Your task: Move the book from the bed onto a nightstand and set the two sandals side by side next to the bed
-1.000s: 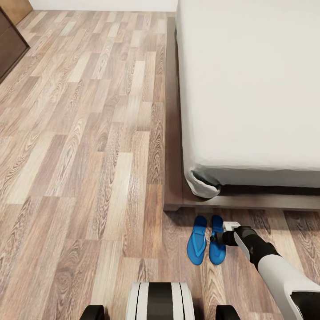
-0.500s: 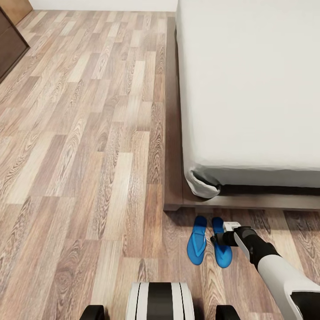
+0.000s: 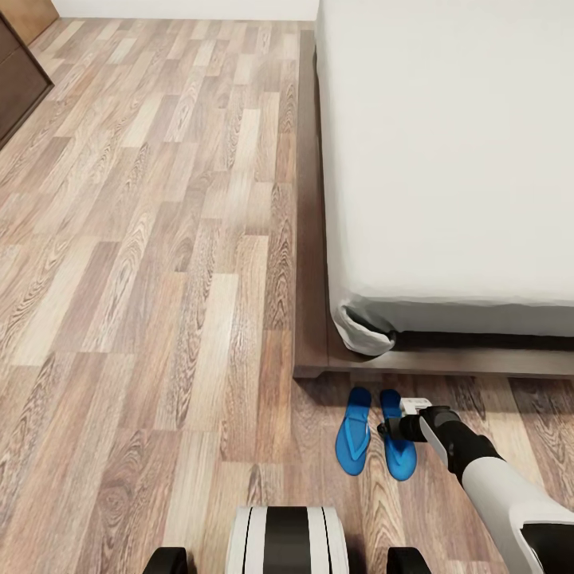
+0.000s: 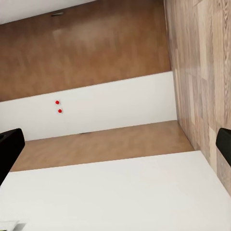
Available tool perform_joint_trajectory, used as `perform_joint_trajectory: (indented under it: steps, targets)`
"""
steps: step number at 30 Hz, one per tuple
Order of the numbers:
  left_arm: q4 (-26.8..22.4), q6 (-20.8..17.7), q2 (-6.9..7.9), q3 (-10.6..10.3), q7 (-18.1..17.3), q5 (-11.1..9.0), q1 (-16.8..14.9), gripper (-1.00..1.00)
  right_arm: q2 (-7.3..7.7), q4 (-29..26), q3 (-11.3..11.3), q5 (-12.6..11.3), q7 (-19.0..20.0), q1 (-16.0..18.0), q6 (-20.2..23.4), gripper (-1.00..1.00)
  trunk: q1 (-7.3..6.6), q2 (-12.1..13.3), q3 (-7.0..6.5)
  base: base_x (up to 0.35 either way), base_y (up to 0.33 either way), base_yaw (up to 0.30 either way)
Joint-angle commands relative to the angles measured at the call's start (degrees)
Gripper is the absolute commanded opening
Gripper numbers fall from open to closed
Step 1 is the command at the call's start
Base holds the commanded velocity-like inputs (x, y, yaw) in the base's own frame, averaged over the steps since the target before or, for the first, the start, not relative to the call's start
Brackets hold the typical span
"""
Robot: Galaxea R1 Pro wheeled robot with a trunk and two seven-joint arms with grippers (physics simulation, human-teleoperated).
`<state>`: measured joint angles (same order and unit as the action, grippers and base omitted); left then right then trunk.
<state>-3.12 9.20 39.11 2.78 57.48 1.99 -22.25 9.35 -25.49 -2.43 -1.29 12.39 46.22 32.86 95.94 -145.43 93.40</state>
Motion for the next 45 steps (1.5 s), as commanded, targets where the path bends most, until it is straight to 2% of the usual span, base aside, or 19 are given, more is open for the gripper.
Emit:
perform_joint_trajectory:
  steps: [1, 4, 10, 21, 25, 45]
  targets:
    - [0.04, 0.31, 0.0, 0.29, 0.04, 0.2, -0.02, 1.0, 0.05, -0.09, -0.26, -0.12, 0.09, 0.01, 0.27, 1.0, -0.01, -0.01, 0.03, 0.0, 0.0, 0.0]
    - [0.04, 0.31, 0.0, 0.29, 0.06, 0.2, -0.01, 1.0, 0.05, -0.09, -0.26, -0.12, 0.09, 0.01, 0.27, 1.0, -0.01, -0.01, 0.03, 0.0, 0.0, 0.0]
    - [0.04, 0.3, 0.0, 0.31, 0.08, 0.2, -0.01, 1.0, 0.05, -0.09, -0.29, -0.1, 0.09, 0.01, 0.27, 1.0, -0.16, 0.07, -1.3, 0.0, 0.0, 0.0]
    - [-0.03, 0.3, 0.0, 0.3, 0.08, 0.2, 0.0, 1.0, 0.05, -0.07, -0.29, -0.06, 0.09, 0.01, 0.27, 1.0, -0.16, 0.07, -1.3, 0.0, 0.0, 0.0]
    - [-0.02, 0.3, 0.0, 0.3, 0.09, 0.2, -0.01, 1.0, 0.05, -0.06, -0.3, -0.05, 0.09, 0.01, 0.27, 1.0, -0.27, 0.12, -2.19, 0.0, 0.0, 0.0]
    - [0.03, 0.3, 0.0, 0.29, 0.05, 0.2, 0.01, 1.0, 0.09, -0.08, -0.44, -0.22, 0.8, 0.01, 0.2, 1.0, -0.27, 0.12, -2.19, 0.0, 0.0, 0.0]
